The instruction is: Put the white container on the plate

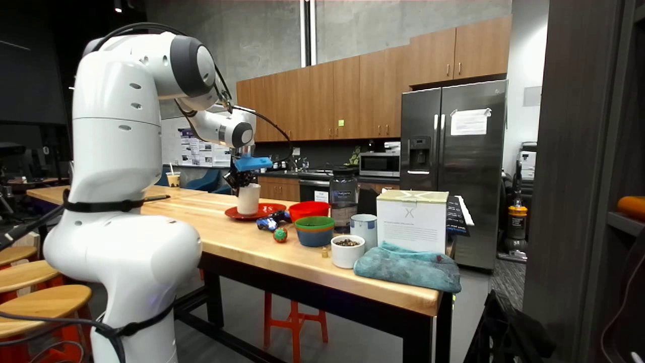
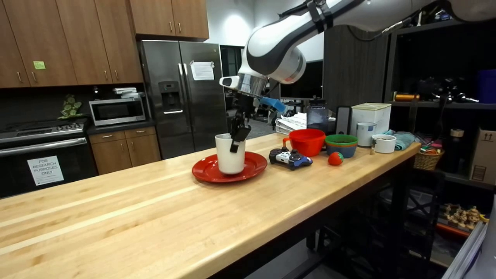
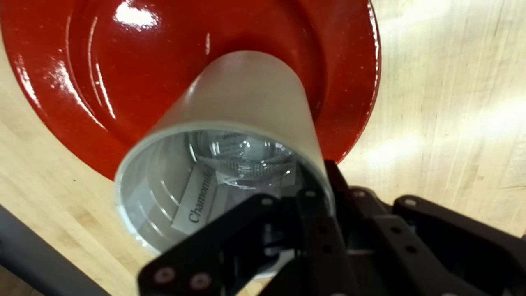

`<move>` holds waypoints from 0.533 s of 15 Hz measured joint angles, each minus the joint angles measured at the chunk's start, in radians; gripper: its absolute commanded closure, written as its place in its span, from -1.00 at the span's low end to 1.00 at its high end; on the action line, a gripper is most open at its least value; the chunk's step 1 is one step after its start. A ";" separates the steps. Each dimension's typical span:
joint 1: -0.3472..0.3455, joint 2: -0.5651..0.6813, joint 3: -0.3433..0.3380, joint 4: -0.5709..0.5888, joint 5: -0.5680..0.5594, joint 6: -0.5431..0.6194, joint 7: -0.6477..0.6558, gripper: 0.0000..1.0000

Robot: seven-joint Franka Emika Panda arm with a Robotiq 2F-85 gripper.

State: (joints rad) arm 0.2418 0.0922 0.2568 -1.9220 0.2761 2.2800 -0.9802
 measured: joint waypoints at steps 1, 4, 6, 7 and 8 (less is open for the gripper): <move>-0.004 0.000 -0.001 0.000 -0.005 0.001 0.000 0.96; -0.018 0.000 -0.005 0.000 -0.017 0.003 0.000 0.96; -0.026 0.001 -0.006 0.000 -0.017 0.006 0.000 0.96; -0.029 0.001 -0.006 0.000 -0.018 0.008 0.000 0.96; -0.031 0.002 -0.007 0.000 -0.018 0.010 0.000 0.96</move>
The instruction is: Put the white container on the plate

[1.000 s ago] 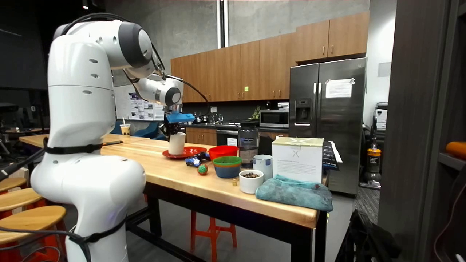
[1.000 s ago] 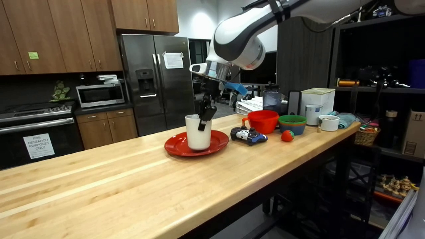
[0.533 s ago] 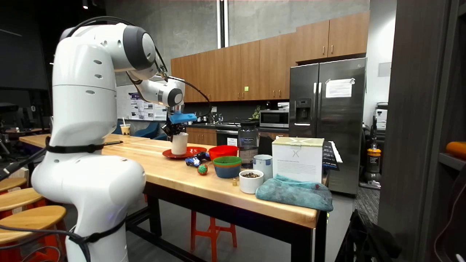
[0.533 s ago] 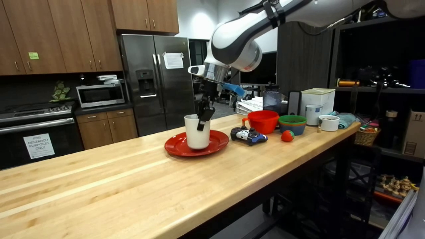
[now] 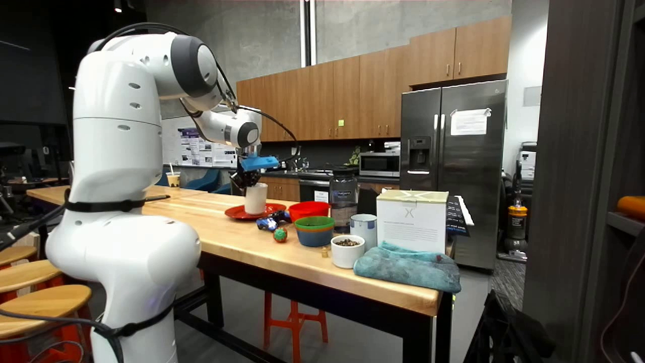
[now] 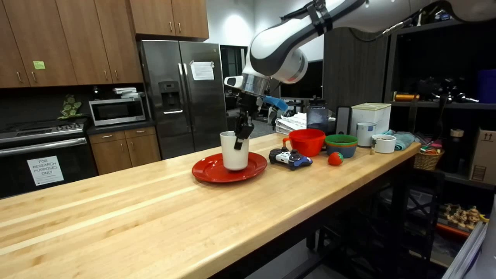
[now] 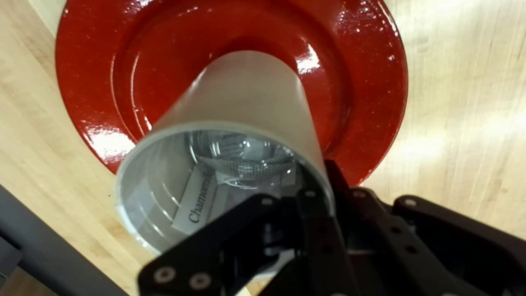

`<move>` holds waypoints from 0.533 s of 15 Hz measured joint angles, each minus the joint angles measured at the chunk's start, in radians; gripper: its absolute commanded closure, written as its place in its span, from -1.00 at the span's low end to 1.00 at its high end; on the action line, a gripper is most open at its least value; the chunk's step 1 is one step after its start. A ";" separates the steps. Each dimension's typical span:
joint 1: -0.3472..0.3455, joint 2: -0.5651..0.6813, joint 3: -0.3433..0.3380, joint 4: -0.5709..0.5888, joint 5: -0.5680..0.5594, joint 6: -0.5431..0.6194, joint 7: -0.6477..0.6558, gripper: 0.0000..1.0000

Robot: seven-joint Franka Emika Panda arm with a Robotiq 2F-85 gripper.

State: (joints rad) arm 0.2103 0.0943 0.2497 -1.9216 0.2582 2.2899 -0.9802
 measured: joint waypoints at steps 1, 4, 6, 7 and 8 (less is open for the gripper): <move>-0.002 0.002 0.000 0.000 0.000 0.001 0.000 0.96; -0.006 0.009 -0.002 -0.002 0.000 0.003 0.000 0.96; -0.007 0.010 -0.002 -0.004 0.000 0.004 0.000 0.96; -0.008 0.010 -0.002 -0.004 0.000 0.004 0.000 0.96; -0.008 0.010 -0.003 -0.004 0.000 0.004 0.000 0.96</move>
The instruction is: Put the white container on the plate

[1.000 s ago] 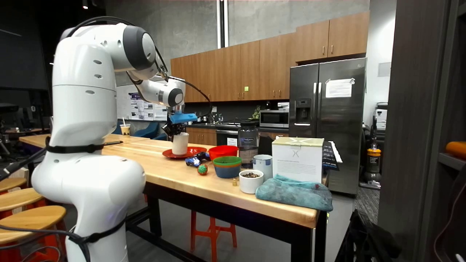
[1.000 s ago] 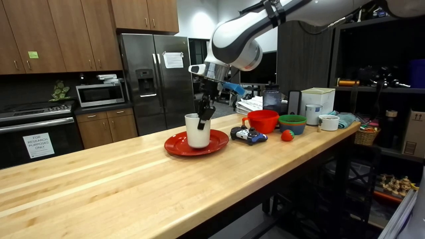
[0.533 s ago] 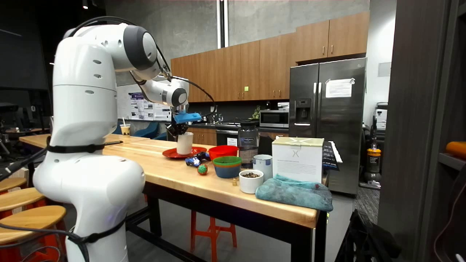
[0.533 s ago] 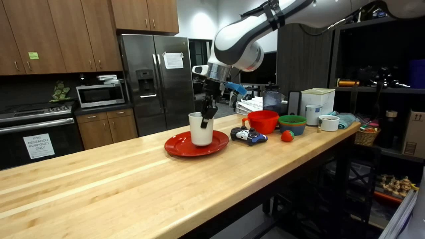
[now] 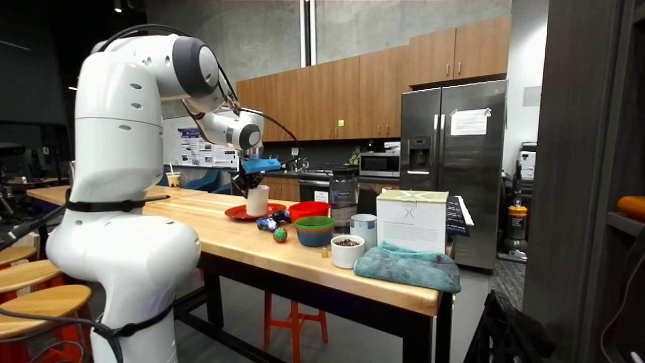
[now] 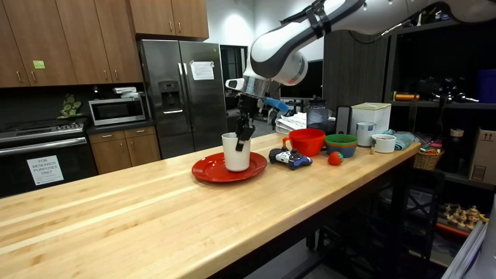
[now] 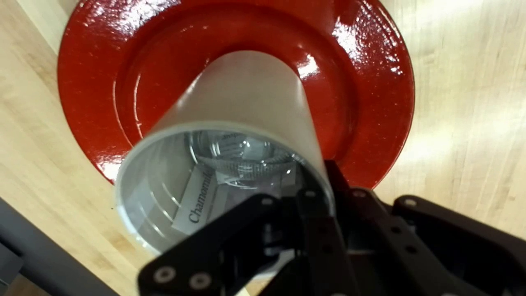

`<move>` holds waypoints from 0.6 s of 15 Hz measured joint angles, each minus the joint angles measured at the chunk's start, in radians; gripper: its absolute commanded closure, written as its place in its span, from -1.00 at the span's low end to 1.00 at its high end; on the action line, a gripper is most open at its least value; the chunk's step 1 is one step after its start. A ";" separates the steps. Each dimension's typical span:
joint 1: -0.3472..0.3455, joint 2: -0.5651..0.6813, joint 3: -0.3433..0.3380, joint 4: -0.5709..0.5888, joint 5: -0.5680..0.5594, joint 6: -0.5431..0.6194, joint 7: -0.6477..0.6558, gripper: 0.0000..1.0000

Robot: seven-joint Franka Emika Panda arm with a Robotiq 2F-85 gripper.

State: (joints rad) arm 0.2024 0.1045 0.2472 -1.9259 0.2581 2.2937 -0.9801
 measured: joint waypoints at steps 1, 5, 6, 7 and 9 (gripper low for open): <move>0.000 0.000 -0.001 0.000 0.000 0.001 0.000 0.34; -0.005 0.000 -0.004 0.000 0.000 0.004 0.001 -0.02; -0.007 0.000 -0.005 0.000 0.000 0.005 0.001 -0.13; -0.009 0.000 -0.005 0.000 0.000 0.007 0.001 -0.29; -0.014 0.000 -0.007 0.000 0.000 0.009 0.001 -0.54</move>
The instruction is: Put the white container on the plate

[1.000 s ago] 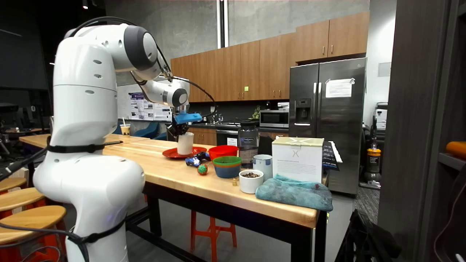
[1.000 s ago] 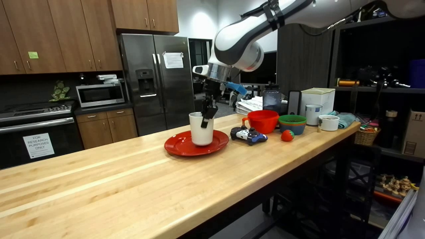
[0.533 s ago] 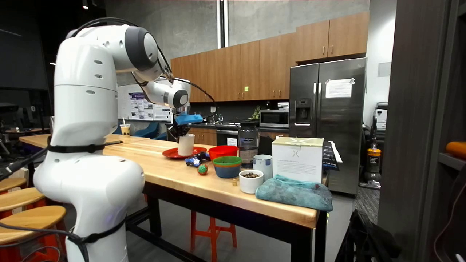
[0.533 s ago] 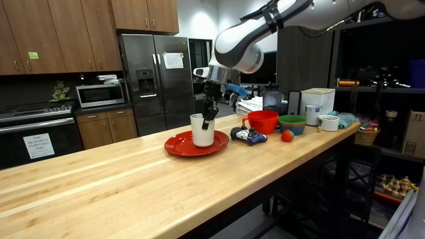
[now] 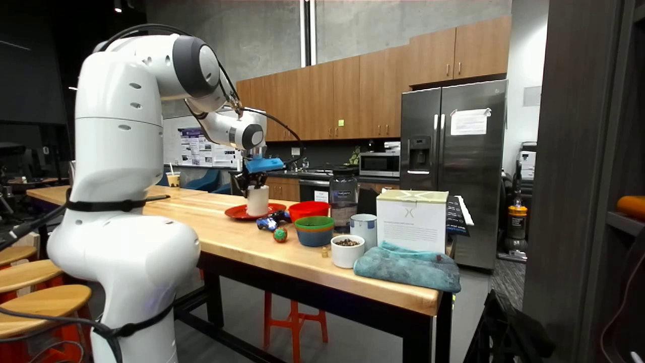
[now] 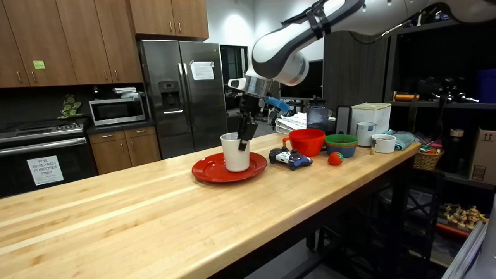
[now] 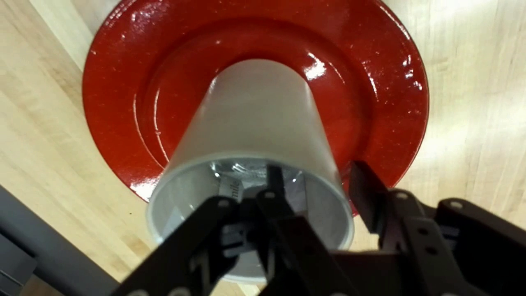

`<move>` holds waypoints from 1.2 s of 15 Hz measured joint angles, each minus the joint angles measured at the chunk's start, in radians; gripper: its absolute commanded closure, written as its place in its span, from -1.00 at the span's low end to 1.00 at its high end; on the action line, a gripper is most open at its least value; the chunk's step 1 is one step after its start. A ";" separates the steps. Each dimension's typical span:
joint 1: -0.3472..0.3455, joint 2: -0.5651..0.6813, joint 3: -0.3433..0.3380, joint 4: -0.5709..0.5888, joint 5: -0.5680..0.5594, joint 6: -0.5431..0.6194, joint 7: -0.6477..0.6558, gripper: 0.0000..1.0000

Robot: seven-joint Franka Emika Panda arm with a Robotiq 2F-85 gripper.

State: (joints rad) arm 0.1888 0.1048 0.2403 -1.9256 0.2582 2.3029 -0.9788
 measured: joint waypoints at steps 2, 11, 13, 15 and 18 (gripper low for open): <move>-0.004 0.000 -0.002 0.001 0.000 0.008 0.000 -0.81; -0.030 -0.053 -0.025 0.046 0.000 0.031 0.043 -1.00; -0.035 -0.076 -0.039 0.049 0.000 0.041 0.067 -1.00; -0.041 -0.096 -0.057 0.040 -0.002 0.069 0.109 -1.00; -0.059 -0.119 -0.089 -0.015 -0.042 0.128 0.220 -1.00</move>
State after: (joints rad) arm 0.1302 -0.0143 0.1518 -1.9406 0.2161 2.4305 -0.7590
